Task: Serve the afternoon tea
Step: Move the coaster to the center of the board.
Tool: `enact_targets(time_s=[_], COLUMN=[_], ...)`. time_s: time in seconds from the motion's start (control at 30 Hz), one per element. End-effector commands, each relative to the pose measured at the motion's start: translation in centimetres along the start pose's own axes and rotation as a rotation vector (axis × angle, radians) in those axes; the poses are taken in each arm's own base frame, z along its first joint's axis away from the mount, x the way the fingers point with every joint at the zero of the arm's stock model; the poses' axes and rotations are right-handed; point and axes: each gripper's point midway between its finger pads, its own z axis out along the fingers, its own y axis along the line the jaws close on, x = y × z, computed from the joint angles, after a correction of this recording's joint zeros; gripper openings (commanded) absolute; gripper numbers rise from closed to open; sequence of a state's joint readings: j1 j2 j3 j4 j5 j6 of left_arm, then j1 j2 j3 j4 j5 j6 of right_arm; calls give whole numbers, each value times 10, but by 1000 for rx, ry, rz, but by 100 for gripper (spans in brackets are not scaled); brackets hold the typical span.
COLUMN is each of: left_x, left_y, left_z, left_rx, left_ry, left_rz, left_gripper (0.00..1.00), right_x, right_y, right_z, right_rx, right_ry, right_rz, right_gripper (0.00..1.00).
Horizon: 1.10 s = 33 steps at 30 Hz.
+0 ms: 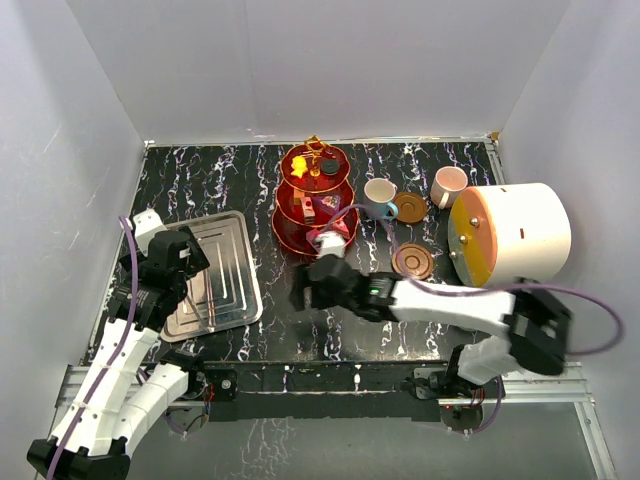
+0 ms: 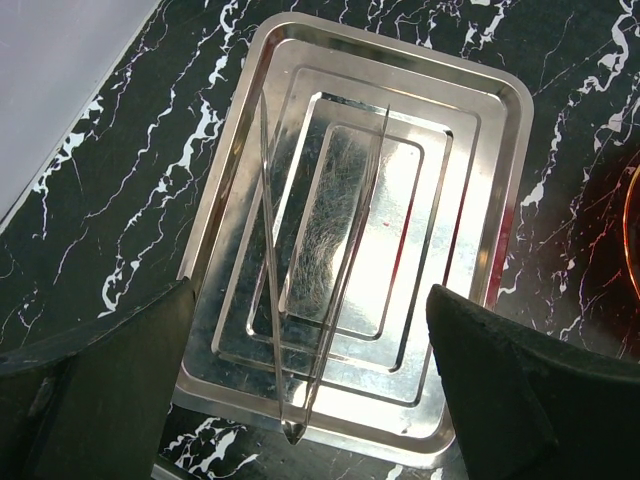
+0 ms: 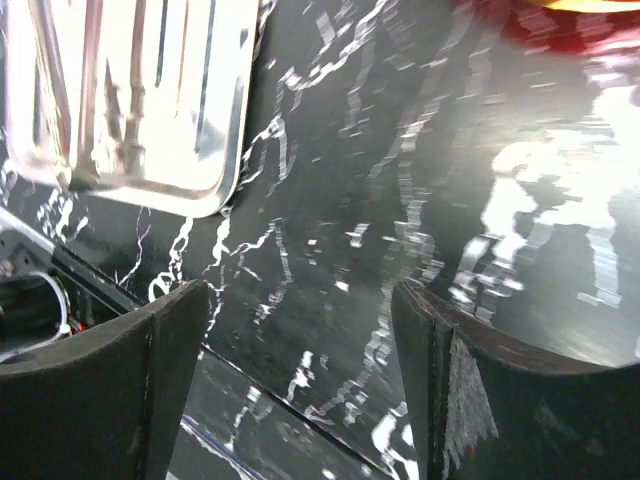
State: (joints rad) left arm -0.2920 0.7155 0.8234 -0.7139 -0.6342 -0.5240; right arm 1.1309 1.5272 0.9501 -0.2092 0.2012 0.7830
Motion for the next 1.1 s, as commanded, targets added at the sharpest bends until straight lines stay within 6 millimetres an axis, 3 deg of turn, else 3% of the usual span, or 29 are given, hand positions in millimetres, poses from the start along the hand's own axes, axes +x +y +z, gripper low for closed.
enact_targets(time_s=[0.0, 0.1, 0.23, 0.37, 0.5, 0.57, 0.7, 0.87, 0.97, 1.07], left_x=[-8, -8, -7, -7, -8, -9, -8, -9, -8, -9], left_y=[-2, -4, -6, -6, -4, -4, -4, -4, -5, -6], left_z=[-5, -6, -5, -5, -6, -6, -6, -6, -6, -6], left_rx=[22, 33, 44, 42, 35, 36, 34, 36, 38, 42], left_ry=[-21, -22, -18, -16, -22, -26, -25, -27, -24, -23], left_rz=[-7, -6, -1, 2, -4, -6, -6, -5, -3, -3], left_gripper=[99, 99, 99, 99, 99, 99, 99, 99, 99, 99], right_x=[-31, -40, -64, -81, -101, -95, -70, -15, 11, 32], right_y=[-94, -160, -212, -250, -272, -286, -289, -272, -249, -209], right_z=[-61, -82, -89, -77, -64, -55, -38, -26, -24, -22], right_rx=[294, 394, 393, 435, 459, 503, 483, 349, 257, 152], right_ry=[-195, -205, -192, -154, -142, -82, 10, 141, 193, 240], right_rz=[49, 161, 249, 275, 250, 265, 291, 339, 342, 302], right_gripper=[73, 65, 63, 59, 62, 61, 60, 59, 56, 56])
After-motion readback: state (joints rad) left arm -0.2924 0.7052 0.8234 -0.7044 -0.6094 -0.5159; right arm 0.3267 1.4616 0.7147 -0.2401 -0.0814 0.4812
